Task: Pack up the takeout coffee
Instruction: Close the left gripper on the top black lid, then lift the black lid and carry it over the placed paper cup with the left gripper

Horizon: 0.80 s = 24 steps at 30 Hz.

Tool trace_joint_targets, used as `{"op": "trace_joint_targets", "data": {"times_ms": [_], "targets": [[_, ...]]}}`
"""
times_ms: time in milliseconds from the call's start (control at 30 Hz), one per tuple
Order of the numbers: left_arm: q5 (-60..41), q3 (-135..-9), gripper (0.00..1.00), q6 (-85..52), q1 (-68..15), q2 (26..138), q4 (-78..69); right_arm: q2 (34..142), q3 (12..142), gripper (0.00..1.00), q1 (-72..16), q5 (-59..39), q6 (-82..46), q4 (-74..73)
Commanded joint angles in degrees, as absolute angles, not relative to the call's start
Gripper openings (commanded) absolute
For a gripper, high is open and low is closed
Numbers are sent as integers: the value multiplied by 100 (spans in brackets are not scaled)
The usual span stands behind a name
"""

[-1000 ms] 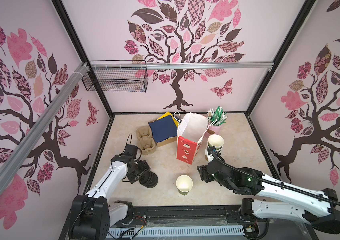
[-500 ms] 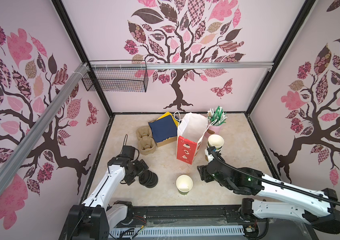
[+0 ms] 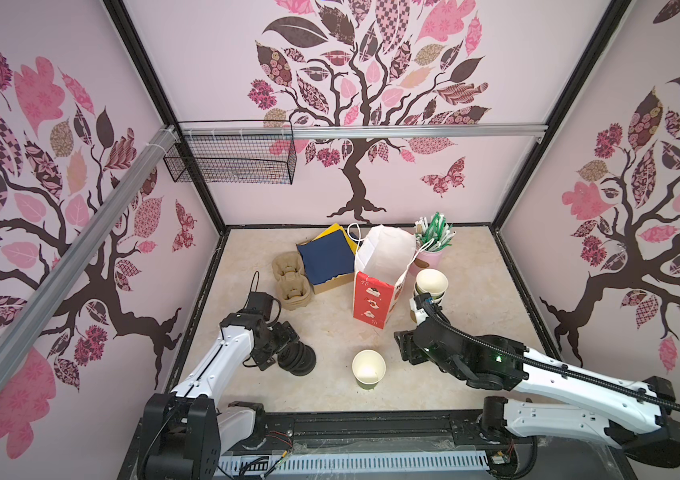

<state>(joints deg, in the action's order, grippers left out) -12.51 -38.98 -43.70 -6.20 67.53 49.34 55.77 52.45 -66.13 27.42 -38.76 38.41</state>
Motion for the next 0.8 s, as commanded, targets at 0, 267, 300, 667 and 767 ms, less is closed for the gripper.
{"op": "trace_joint_targets", "data": {"times_ms": [0,267,300,667,767], "targets": [[-1375,-3754,89,-4324,-592,6819,4818,5594,5341,70,-6592,2784,-3832,3920],[-1398,-3760,79,-4346,-589,6764,4796,5634,5433,70,-6592,2872,-3790,3980],[-1382,-3790,77,-4334,-591,6721,4826,5626,5433,70,-6593,2898,-3811,3981],[-1064,-4204,69,-4006,-603,6343,5321,5531,5371,71,-6550,2944,-4014,4007],[-1043,-4319,67,-3860,-657,6230,5399,5486,5331,71,-6437,2891,-4094,4017]]}}
